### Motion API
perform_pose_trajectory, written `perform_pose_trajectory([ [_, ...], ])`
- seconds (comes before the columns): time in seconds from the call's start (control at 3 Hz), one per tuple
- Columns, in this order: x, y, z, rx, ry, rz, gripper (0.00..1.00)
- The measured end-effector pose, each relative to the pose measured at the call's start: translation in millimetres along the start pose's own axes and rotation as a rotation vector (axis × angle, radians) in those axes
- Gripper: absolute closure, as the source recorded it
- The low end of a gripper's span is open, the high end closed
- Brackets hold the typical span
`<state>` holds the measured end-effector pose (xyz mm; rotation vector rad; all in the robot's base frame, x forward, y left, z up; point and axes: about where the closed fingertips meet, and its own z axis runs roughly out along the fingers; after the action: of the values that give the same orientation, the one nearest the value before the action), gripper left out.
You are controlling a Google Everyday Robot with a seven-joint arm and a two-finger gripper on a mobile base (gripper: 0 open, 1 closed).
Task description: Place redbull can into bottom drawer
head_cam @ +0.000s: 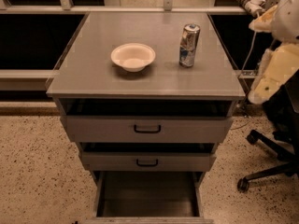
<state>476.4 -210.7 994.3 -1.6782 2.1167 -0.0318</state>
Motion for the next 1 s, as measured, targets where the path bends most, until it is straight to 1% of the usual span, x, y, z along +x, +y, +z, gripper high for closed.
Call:
perform_pose_trajectory([
  [0.33,-27.3,-45.3,-0.8,0.004,-0.13,-0.034,0.0],
  [0.67,-56.9,-83.6,18.8,-0.053,-0.169,-0.051,0.0],
  [1.0,-75.5,-101.3,4.6,-0.006,-0.2,-0.076,0.0],
])
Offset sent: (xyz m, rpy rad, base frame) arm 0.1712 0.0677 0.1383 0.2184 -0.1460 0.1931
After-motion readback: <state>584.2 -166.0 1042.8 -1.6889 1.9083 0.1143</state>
